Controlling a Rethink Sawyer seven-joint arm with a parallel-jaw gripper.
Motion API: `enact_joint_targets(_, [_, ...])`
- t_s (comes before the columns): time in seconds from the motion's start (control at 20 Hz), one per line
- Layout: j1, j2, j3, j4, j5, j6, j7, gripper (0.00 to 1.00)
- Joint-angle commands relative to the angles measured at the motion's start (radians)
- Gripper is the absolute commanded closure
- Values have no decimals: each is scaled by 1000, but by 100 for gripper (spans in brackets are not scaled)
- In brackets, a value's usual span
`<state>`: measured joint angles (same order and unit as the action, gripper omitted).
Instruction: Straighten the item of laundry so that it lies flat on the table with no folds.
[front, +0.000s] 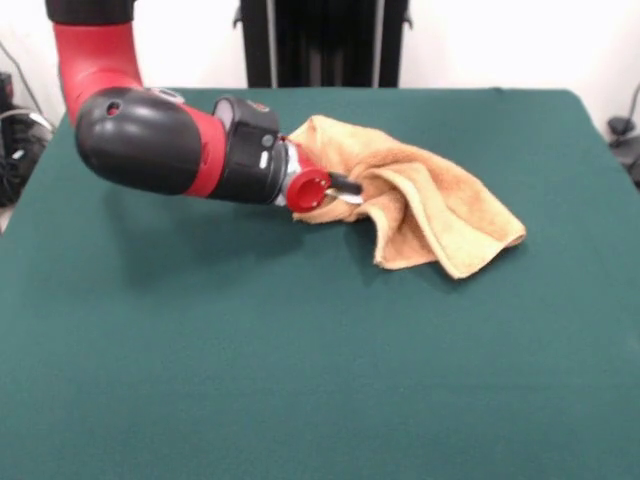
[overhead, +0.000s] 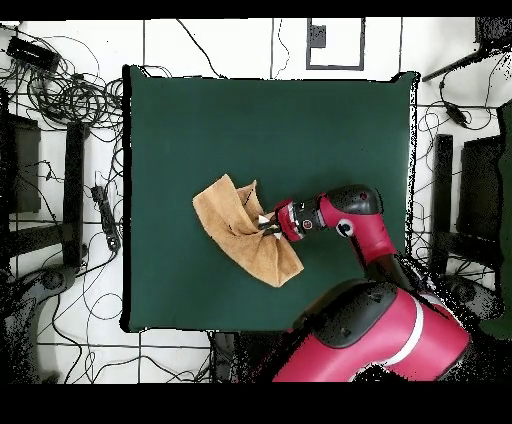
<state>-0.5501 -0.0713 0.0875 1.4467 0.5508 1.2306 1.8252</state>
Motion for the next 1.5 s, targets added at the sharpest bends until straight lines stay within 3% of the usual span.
enact_joint_targets(0.05, [44, -23, 170, 241, 118, -53, 111, 100])
enact_joint_targets(0.95, [129, 33, 317, 232, 319, -295, 140, 100])
enact_joint_targets(1.5, [150, -7, 395, 327, 440, -412, 128, 100])
